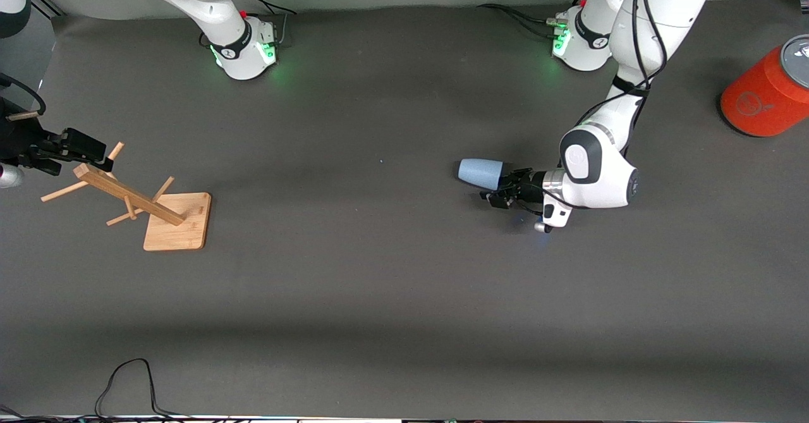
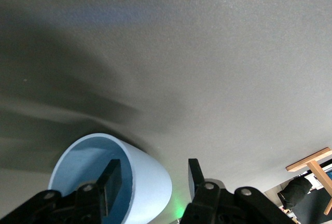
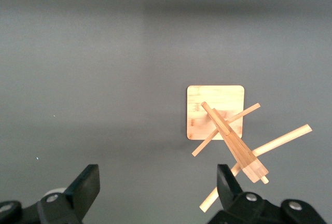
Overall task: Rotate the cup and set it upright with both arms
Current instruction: 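Rotate the held cup with the left gripper so its opening faces up, then lower the cup upright onto the table with the left gripper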
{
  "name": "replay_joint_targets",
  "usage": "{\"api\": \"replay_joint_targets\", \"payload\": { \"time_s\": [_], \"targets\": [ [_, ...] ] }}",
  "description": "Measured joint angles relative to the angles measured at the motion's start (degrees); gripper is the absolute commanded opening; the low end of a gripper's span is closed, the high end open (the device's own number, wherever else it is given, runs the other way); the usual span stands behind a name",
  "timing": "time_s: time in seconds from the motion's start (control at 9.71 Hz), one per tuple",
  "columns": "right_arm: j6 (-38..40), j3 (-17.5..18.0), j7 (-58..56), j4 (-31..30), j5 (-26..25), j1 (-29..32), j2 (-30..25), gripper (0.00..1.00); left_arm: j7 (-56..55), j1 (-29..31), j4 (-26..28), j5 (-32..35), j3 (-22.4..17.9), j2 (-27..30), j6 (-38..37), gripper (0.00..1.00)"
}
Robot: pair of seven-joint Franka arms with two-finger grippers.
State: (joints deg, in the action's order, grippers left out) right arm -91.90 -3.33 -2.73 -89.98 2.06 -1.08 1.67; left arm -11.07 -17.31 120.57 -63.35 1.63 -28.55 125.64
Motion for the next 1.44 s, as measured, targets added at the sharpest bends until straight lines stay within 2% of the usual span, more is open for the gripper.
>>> {"api": "replay_joint_targets", "payload": {
  "time_s": [0.1,0.41,0.62,0.82,1.03,1.24,1.44],
  "targets": [
    [0.0,0.0,0.0,0.0,0.0,0.0,0.0,1.00,0.0,0.0,0.0,-0.3,0.1,0.0,0.0,0.00],
    [0.0,0.0,0.0,0.0,0.0,0.0,0.0,1.00,1.0,-0.2,-0.4,-0.5,0.2,0.3,0.0,0.00],
    [0.1,0.0,0.0,0.0,0.0,0.0,0.0,1.00,2.2,-1.0,-0.7,4.6,0.2,2.8,3.0,0.00],
    [0.1,0.0,0.0,0.0,0.0,0.0,0.0,1.00,0.2,-2.9,-1.2,14.8,0.2,7.6,7.5,0.00],
    [0.1,0.0,0.0,0.0,0.0,0.0,0.0,1.00,-7.3,-4.5,-2.5,32.6,0.1,12.2,10.2,0.00],
    [0.1,0.0,0.0,0.0,0.0,0.0,0.0,1.00,-17.7,-7.8,-6.3,48.6,0.3,14.2,10.2,0.00],
    [0.1,0.0,0.0,0.0,0.0,0.0,0.0,1.00,-26.5,-12.3,-11.0,59.9,0.5,14.3,10.2,0.00]
  ]
}}
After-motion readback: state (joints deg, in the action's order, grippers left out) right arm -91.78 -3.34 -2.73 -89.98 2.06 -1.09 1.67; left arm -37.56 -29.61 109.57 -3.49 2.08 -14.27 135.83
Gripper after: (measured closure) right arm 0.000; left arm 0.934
